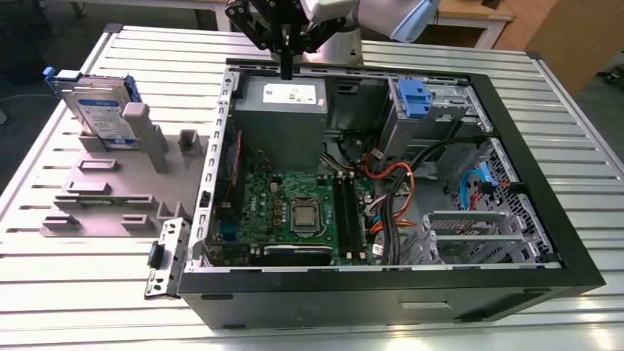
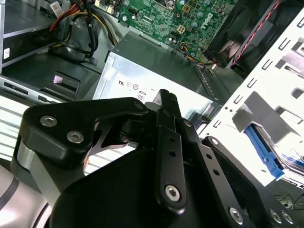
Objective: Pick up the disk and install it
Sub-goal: 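Reach for the disk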
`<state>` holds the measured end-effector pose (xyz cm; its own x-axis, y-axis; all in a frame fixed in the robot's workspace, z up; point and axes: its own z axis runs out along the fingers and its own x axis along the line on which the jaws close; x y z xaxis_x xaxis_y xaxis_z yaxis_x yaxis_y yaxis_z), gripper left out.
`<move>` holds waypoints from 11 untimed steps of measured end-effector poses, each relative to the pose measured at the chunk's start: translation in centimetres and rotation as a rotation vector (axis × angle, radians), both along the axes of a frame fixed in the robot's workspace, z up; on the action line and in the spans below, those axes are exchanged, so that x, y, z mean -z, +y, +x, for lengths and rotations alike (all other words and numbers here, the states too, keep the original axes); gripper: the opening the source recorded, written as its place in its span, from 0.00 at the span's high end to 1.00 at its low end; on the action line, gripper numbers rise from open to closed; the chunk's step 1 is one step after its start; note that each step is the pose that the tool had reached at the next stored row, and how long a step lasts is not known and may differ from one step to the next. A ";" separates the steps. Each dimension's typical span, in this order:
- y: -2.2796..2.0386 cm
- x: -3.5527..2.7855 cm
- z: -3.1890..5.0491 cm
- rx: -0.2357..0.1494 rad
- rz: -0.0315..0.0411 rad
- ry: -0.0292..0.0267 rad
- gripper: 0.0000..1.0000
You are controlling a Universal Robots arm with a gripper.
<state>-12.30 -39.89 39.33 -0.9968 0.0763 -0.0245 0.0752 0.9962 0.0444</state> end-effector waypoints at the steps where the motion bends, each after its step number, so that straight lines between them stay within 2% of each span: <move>1: 0.00 0.00 -0.02 0.000 0.0000 0.0000 0.89; 11: 0.00 0.00 -0.25 0.000 0.0000 0.0000 0.89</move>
